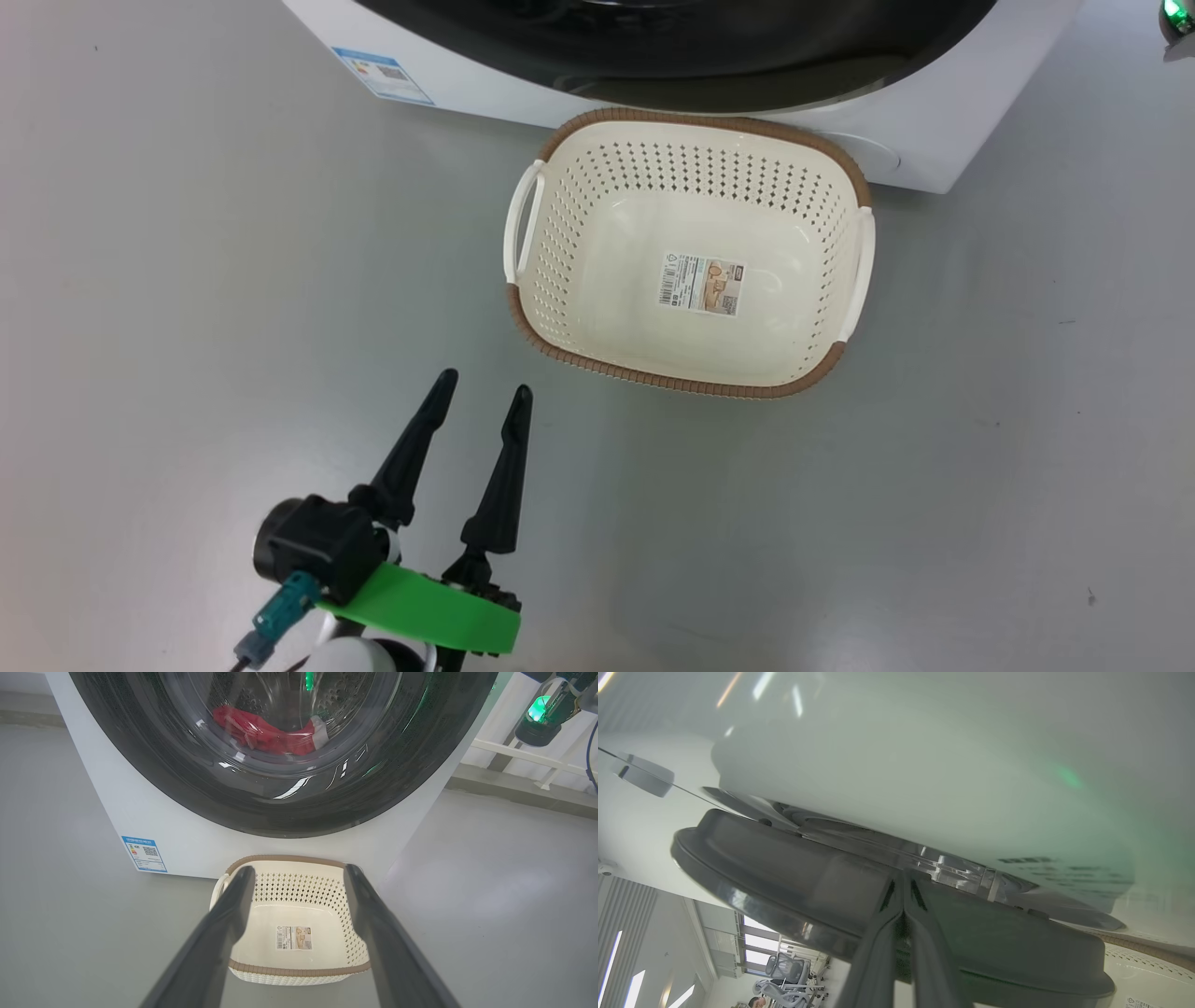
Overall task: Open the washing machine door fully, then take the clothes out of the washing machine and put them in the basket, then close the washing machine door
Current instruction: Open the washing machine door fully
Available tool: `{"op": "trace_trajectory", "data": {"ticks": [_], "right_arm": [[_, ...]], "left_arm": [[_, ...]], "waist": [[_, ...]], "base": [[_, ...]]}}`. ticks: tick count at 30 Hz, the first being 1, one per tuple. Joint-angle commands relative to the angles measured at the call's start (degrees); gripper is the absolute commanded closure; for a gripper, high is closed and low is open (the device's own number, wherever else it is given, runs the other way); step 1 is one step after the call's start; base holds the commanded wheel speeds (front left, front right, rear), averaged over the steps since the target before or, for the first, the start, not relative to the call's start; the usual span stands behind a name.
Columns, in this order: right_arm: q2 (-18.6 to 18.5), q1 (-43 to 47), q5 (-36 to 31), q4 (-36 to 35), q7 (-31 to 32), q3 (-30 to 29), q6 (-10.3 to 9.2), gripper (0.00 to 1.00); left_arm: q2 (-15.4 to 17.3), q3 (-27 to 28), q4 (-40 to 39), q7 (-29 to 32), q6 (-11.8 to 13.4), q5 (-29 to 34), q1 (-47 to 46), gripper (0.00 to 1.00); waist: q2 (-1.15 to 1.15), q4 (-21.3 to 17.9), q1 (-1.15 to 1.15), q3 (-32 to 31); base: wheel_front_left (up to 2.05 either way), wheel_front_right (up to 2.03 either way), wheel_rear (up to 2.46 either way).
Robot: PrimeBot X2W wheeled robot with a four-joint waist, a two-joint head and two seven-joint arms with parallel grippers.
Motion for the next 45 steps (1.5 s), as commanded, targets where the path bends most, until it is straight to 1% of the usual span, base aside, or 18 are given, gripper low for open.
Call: {"op": "trace_trajectory", "data": {"ticks": [1,8,17,32,45], "right_arm": [[0.9,-1.0,0.6,-0.9,0.6,-0.2,0.05,1.0],[1.6,-2.3,1.0,1.3,3.2,-0.9,0.05,1.0],[3.3,-0.6,0.0,2.1,6.5,0.0,0.05,1.0],[6.0,6.0,-0.9,-0.9,8.9,0.2,0.05,1.0],[9.8,13.0,-1.6,-4.6,11.5,1.0,0.05,1.0]], "left_arm": [[0.7,1.5,-1.5,-0.5,0.4,-0.4,-1.1,0.0],[0.7,0.9,-1.4,-0.5,0.6,-0.8,-1.5,0.0],[0.7,0.4,-1.2,-0.5,1.0,-1.0,-1.3,0.0],[0.7,0.8,-0.9,-0.5,1.1,-0.2,0.4,0.0],[0.7,1.7,-0.9,-0.5,1.1,0.5,1.6,0.0]], "waist": [[0.0,0.2,0.0,0.2],[0.0,0.8,0.0,0.4],[0.0,0.9,0.0,-1.0],[0.0,-0.1,0.0,-5.1],[0.0,-0.9,0.0,-7.6]], "base": [[0.0,0.0,0.0],[0.0,0.0,0.0],[0.0,0.0,0.0],[0.0,0.0,0.0],[0.0,0.0,0.0]]}}
